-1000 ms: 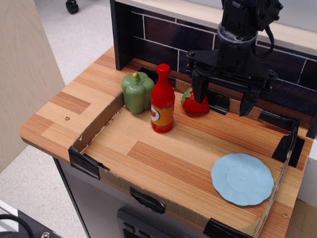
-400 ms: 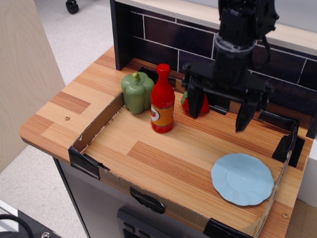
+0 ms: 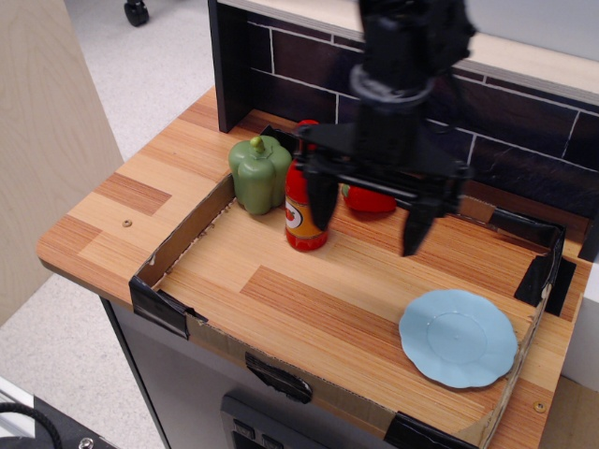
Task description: Topple hot sauce bottle
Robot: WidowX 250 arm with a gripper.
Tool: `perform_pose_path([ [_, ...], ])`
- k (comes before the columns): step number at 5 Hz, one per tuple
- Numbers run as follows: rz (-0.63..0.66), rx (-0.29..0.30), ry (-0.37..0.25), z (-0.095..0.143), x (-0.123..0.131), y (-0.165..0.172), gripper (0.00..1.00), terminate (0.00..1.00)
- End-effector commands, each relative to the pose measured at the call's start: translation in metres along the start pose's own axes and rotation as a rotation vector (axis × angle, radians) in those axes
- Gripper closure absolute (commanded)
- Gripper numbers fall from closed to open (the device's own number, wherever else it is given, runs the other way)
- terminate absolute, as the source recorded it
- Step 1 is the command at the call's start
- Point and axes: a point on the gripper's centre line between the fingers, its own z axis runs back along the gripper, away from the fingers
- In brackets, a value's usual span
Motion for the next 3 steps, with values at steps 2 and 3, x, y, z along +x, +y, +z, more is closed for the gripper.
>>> perform_pose_path([
  [2,0.155,0.014,-0.200,0.031,0.044,0.042,0.00,0.00],
  [3,0.184,-0.006,-0.136,0.030,0.056,0.043,0.00,0.00],
])
